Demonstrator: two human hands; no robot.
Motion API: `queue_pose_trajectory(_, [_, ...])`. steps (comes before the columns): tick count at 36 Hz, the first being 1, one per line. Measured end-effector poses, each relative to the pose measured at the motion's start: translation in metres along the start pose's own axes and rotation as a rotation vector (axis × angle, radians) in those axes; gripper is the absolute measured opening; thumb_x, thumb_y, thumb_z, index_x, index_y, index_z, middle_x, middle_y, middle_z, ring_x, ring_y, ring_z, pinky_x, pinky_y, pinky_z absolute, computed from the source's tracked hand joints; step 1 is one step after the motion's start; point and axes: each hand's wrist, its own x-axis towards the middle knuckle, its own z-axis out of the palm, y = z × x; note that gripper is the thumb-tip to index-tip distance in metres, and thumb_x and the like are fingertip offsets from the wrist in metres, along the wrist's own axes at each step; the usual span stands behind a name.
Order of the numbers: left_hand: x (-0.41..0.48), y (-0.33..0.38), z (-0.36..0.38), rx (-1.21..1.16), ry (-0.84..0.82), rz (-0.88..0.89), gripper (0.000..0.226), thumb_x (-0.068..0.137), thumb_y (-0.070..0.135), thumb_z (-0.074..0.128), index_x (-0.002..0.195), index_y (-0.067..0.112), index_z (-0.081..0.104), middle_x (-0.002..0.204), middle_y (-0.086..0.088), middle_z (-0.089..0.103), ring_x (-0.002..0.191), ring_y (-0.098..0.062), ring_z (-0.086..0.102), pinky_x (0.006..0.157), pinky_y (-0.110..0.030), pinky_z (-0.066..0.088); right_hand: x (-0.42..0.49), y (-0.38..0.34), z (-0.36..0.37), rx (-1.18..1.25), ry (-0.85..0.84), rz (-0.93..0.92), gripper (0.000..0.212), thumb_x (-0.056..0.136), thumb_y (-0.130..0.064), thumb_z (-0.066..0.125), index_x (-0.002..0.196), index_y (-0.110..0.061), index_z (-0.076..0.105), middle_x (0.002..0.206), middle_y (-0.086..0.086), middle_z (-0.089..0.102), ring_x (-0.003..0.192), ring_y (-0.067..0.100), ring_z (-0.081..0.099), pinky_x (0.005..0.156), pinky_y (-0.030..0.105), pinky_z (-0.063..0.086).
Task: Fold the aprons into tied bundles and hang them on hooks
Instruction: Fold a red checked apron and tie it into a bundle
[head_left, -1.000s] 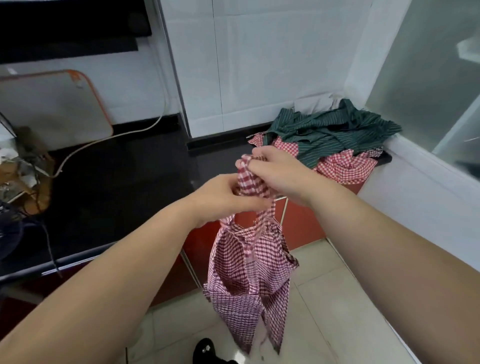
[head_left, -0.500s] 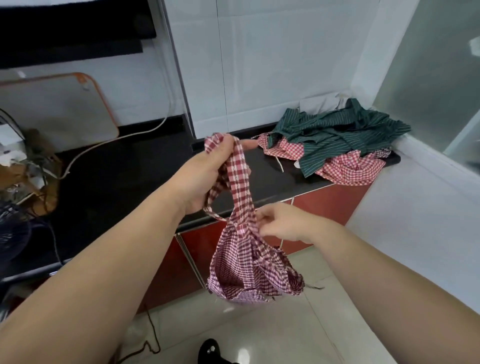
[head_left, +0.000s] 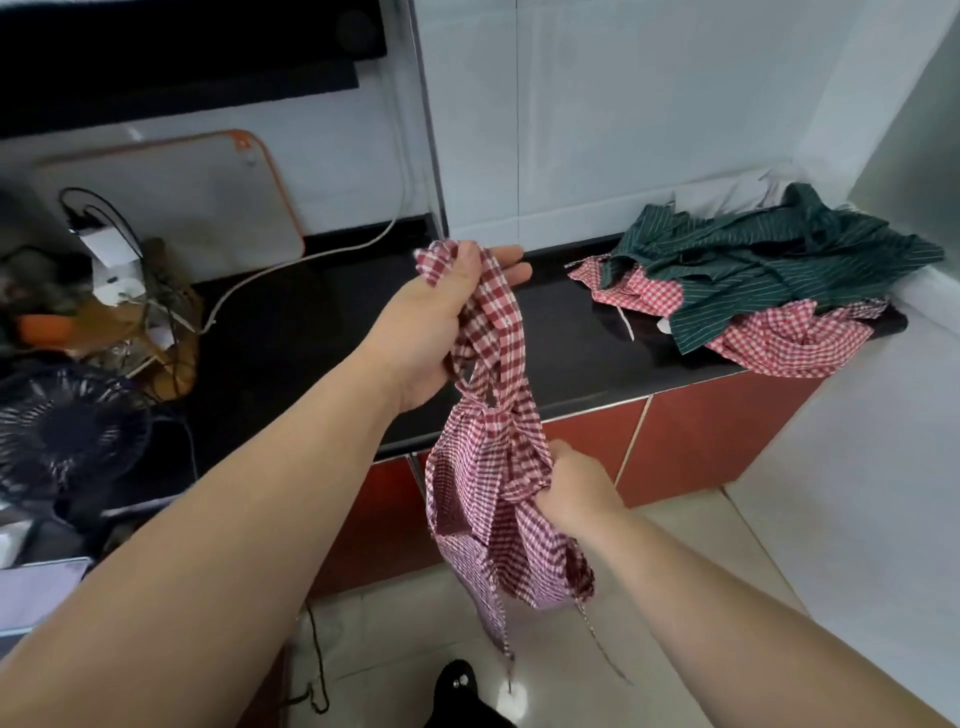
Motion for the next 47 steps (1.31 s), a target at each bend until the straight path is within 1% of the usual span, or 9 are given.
queue_pose_trajectory(6, [0.007, -0.008, -0.037, 0.040, 0.240, 0.032, 0.035, 0.103, 0.038, 0.032, 0.106, 0.027, 0.065, 0.113, 0.012, 0.068, 0.107, -0.003, 0.060, 0.093, -0.028, 0.048, 0.007, 0.003, -0.013, 0.010, 0.089, -0.088, 0.024, 0.096, -0.010, 0.045, 0.120, -0.009, 0.040, 0.090, 0.003, 0.061, 0.074, 0.018, 0.060, 0.058, 0.026, 0.047])
queue_pose_trajectory(14, [0.027, -0.016, -0.062, 0.067, 0.514, 0.071, 0.031, 0.103, 0.038, 0.036, 0.098, 0.029, 0.065, 0.114, 0.008, 0.067, 0.109, -0.007, 0.060, 0.101, -0.033, 0.046, 0.013, 0.010, -0.033, 0.029, 0.360, -0.192, 0.029, 0.101, -0.016, 0.038, 0.119, -0.006, 0.059, 0.104, 0.011, 0.067, 0.097, 0.029, 0.062, 0.076, 0.030, 0.042])
queue_pose_trajectory(18, [0.036, -0.012, -0.056, 0.000, 0.488, 0.081, 0.033, 0.104, 0.036, 0.036, 0.095, 0.027, 0.066, 0.111, 0.008, 0.068, 0.105, -0.005, 0.061, 0.093, -0.027, 0.048, 0.020, 0.016, -0.038, 0.110, 0.315, -0.112, 0.022, 0.097, -0.021, 0.049, 0.112, -0.011, 0.062, 0.101, 0.004, 0.067, 0.095, 0.025, 0.063, 0.083, 0.033, 0.047])
queue_pose_trajectory(24, [0.041, -0.004, -0.030, -0.013, 0.224, 0.064, 0.038, 0.103, 0.038, 0.033, 0.102, 0.021, 0.067, 0.107, 0.009, 0.069, 0.091, 0.001, 0.066, 0.071, -0.015, 0.052, 0.023, -0.004, -0.018, 0.043, 0.141, -0.216, 0.010, 0.085, -0.025, 0.066, 0.092, -0.019, 0.063, 0.101, -0.002, 0.062, 0.099, 0.018, 0.059, 0.083, 0.025, 0.041])
queue_pose_trajectory(30, [0.047, 0.004, -0.033, 0.028, 0.180, 0.079, 0.040, 0.102, 0.040, 0.035, 0.111, 0.018, 0.067, 0.115, 0.005, 0.067, 0.108, -0.008, 0.062, 0.099, -0.032, 0.049, 0.036, -0.028, -0.002, -0.057, 0.045, -0.216, 0.063, 0.079, -0.048, 0.068, 0.133, -0.021, 0.047, 0.127, -0.003, 0.044, 0.112, 0.017, 0.052, 0.094, 0.032, 0.046])
queue_pose_trajectory(34, [0.052, 0.005, -0.051, -0.013, 0.217, 0.062, 0.042, 0.102, 0.041, 0.035, 0.115, 0.016, 0.066, 0.120, 0.002, 0.066, 0.113, -0.012, 0.061, 0.103, -0.037, 0.047, 0.047, -0.042, 0.009, -0.267, 0.125, -0.195, 0.028, 0.092, -0.032, 0.056, 0.113, -0.013, 0.055, 0.114, 0.004, 0.049, 0.092, 0.022, 0.059, 0.074, 0.029, 0.047])
queue_pose_trajectory(37, [0.057, 0.001, -0.068, 0.030, 0.236, 0.059, 0.041, 0.102, 0.041, 0.034, 0.114, 0.018, 0.065, 0.122, 0.003, 0.065, 0.114, -0.011, 0.059, 0.103, -0.036, 0.045, 0.058, -0.047, 0.014, -0.244, 0.230, -0.157, 0.019, 0.098, -0.016, 0.042, 0.105, -0.008, 0.058, 0.104, 0.009, 0.059, 0.092, 0.026, 0.060, 0.075, 0.032, 0.045])
queue_pose_trajectory(43, [0.079, -0.010, -0.102, 0.077, 0.344, 0.021, 0.034, 0.103, 0.040, 0.035, 0.101, 0.027, 0.066, 0.110, 0.008, 0.065, 0.110, -0.011, 0.059, 0.095, -0.030, 0.047, 0.091, -0.043, -0.005, 0.177, 0.239, -0.085, 0.027, 0.102, -0.021, 0.035, 0.105, -0.010, 0.060, 0.104, 0.010, 0.062, 0.096, 0.027, 0.060, 0.088, 0.037, 0.048])
queue_pose_trajectory(47, [0.093, -0.018, -0.114, 0.127, 0.400, -0.011, 0.031, 0.103, 0.039, 0.036, 0.096, 0.031, 0.065, 0.118, 0.005, 0.062, 0.115, -0.014, 0.056, 0.099, -0.033, 0.044, 0.107, -0.049, -0.031, 1.010, 0.416, 0.203, 0.034, 0.102, -0.033, 0.037, 0.074, -0.019, 0.051, 0.074, 0.003, 0.057, 0.061, 0.013, 0.051, 0.058, 0.031, 0.050])
